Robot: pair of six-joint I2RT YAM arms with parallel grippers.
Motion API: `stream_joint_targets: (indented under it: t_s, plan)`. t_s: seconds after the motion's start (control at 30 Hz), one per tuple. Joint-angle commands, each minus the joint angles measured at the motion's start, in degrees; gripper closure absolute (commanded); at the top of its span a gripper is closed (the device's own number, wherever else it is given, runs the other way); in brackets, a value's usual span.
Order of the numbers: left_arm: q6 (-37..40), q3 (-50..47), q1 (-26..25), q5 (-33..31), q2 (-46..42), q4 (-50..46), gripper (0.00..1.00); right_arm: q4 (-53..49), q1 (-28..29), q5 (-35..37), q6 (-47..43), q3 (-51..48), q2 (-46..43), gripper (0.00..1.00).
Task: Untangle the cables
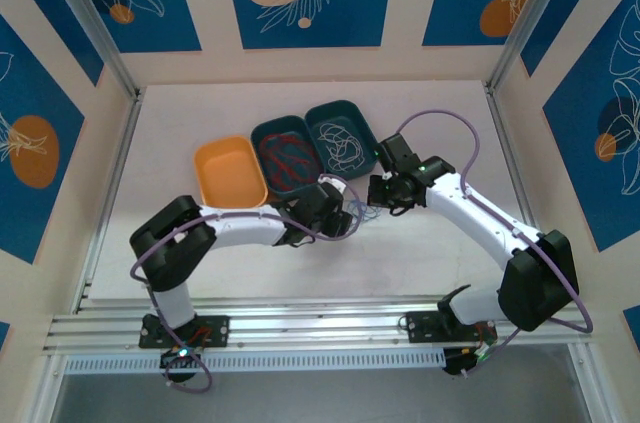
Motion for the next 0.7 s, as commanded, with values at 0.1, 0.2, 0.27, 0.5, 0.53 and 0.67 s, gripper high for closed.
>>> stream_joint_targets:
  t_s: [0.1, 0.2, 0.27, 0.5, 0.53, 0.67]
  plan:
    - [3.04, 4.94, -0.66, -1.18, 5.36, -0.68, 0.39, -1.63, -0.67, 0.96, -0.58, -0.09, -2.15, 1.00]
    - [3.30, 6.76, -0.66, -0.74, 7.34, -1.26, 0.40, -1.63, -0.84, 0.76, -0.39, -0.35, -2.22, 1.00]
    - [3.31, 8.36, -0.66, -0.74, 8.60, -2.69, 0.41, -1.51, -0.91, 0.69, -0.28, -0.44, -2.33, 1.00]
    - [2.55, 8.88, -0.66, -0.48, 9.27, -4.40, 0.72, -3.09, -2.42, 2.52, 0.46, 0.08, -3.44, 1.00]
    - [2.20, 8.68, -0.64, -0.54, 9.10, -4.54, 0.76, -3.60, -2.86, 3.06, 0.57, 0.16, -3.66, 1.00]
    - [1.29, 6.72, -0.65, -0.67, 7.53, -4.53, 0.88, -5.48, -5.23, 4.79, 1.09, 0.35, -5.05, 1.00]
